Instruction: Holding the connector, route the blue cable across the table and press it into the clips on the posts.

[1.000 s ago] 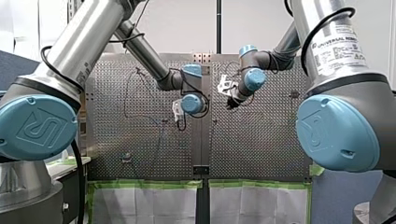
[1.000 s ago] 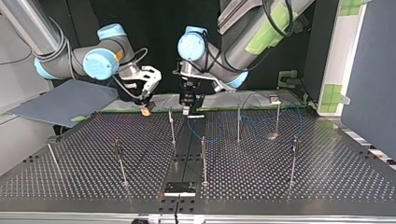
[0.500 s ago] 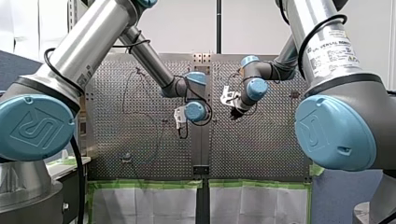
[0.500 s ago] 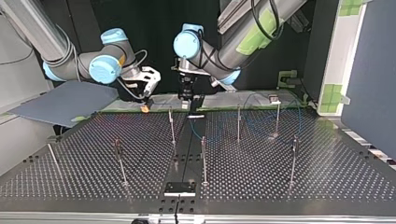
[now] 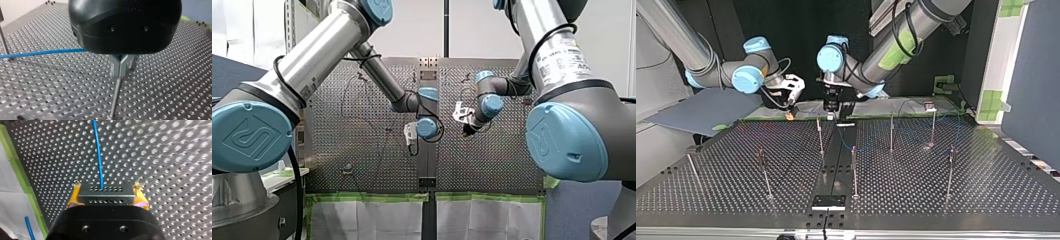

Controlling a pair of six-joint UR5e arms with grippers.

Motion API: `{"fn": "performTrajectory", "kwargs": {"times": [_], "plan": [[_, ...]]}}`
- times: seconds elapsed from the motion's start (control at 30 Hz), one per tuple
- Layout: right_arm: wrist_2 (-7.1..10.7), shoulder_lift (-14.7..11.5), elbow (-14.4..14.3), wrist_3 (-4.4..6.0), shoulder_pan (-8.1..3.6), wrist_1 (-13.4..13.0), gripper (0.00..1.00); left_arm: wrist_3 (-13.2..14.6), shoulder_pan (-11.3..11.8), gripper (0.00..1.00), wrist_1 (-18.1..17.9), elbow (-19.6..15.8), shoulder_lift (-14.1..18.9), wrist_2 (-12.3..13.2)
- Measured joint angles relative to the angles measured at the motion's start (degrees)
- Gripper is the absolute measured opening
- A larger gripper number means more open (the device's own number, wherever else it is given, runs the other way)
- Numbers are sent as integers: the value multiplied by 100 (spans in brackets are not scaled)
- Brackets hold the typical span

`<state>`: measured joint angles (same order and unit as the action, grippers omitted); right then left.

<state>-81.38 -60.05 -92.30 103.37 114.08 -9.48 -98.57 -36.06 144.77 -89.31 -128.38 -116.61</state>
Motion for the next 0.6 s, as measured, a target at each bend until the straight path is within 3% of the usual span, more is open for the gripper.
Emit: {"fn": "performTrajectory", "kwargs": {"times": [0.23, 0.6], "plan": [[213, 56, 8, 48, -90, -186, 0, -4, 10, 0, 41, 183, -278, 34], [288, 63, 54, 49, -173, -232, 0, -11, 148, 0, 79, 526, -500, -89]]}}
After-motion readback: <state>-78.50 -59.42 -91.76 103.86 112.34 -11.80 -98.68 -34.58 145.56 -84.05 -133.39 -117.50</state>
